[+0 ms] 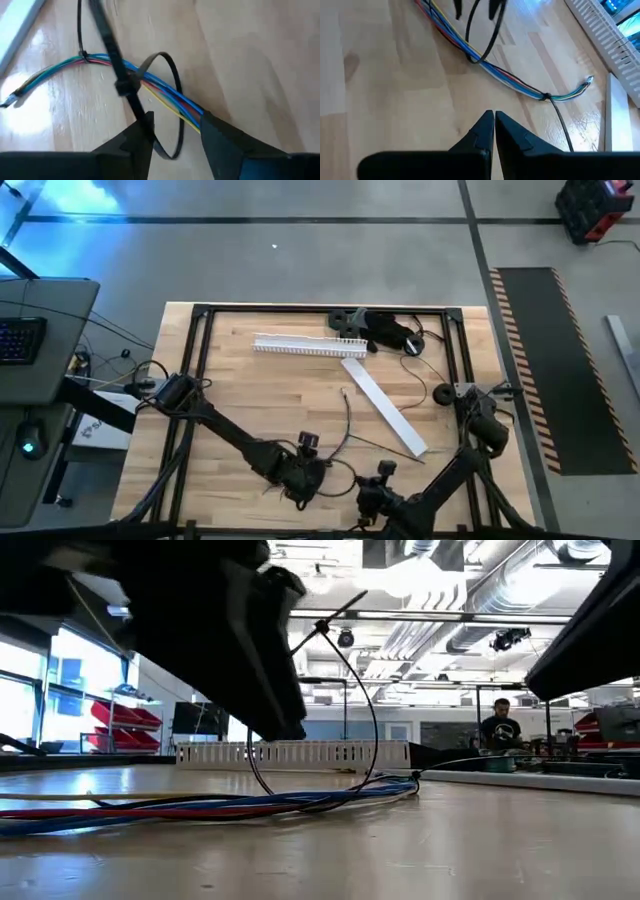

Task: Ziptie cables
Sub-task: Wrap the wire cables with the black zip tie

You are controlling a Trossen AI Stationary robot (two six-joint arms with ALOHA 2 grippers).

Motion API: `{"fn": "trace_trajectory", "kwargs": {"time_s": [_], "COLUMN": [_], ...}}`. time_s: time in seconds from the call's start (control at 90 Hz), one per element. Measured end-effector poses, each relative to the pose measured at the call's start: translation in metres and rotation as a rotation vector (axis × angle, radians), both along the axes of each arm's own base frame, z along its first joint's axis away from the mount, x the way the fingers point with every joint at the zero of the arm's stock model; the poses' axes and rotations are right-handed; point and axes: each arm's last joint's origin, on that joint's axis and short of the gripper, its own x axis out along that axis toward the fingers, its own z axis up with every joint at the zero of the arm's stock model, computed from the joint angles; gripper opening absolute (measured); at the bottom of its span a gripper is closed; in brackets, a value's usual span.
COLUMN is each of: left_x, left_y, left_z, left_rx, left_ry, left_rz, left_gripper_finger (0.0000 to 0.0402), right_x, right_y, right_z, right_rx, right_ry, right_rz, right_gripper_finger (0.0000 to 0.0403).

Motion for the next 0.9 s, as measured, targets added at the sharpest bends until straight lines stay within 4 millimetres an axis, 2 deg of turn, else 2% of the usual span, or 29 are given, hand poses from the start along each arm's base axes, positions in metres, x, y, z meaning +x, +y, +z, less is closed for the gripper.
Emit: {"fn": "trace_trajectory", "kwargs": {"time_s": [0.167,0.322,0.489,0.678,0.9], "left_x": [-0.011,-0.026,-0.038,-0.043,-0.050], "left_y": [-0.007,-0.008,-0.003,0.012,0.022], "left_z": [0.000,0.010,0.014,-0.016,-0.024], "left_rx": [0.093,0.129,-0.057,-0.263,-0.373], "left_ry": [-0.066,-0.176,-0.325,-0.504,-0.685], "left_rz": [0.043,0.088,0.081,0.064,0.080], "left_gripper_finger": [0.0134,0.0141,0.0161,0.0201,0.0224], "right_x": [0.000,0.000,0.001,0.003,0.006], "right_y": [0.000,0.000,0.001,-0.001,-0.003], "right_z": [0.000,0.000,0.001,0.001,0.001], "right_rx": [0.002,0.004,-0.004,-0.003,-0.007], "right_ry": [-0.005,-0.006,-0.008,-0.010,-0.006], "right_rz": [0.000,0.000,0.008,0.004,0.006], "right_gripper_finger": [0.0001,0.0001,0.0000,0.0000,0.0000]}}
